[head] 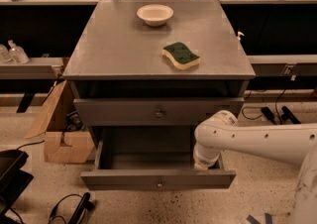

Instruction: Open middle drawer

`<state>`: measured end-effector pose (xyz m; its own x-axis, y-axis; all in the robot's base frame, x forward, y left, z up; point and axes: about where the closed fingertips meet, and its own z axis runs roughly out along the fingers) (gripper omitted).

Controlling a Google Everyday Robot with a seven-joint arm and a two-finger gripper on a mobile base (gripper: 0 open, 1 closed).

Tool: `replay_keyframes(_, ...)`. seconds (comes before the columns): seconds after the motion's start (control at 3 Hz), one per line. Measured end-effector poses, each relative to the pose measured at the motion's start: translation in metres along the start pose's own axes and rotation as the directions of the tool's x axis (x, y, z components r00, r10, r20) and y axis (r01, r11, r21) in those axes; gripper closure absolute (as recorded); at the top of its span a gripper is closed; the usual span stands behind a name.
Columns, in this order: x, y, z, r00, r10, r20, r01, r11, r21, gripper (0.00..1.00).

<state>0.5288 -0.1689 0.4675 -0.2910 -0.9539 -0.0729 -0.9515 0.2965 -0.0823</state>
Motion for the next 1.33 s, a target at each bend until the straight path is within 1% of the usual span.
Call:
replay_keyframes(0.33,-0.008,-0.007,0.005,0.998,-0.048,0.026,0.048,0.9987,0.015,1.00)
replay_keyframes(0.67,-0.021,-0.021,0.020,0.991,-0.116,0.071,0.114,0.9929,0.034,1.00)
replay_keyframes(1.0,-0.030,-0.026,0.041,0.981,-0.156,0.120,0.152,0.9877,0.036,1.00)
replay_keyframes(1.33,-0.030,-0.025,0.044,0.979,-0.163,0.120,0.161,0.9864,0.034,1.00)
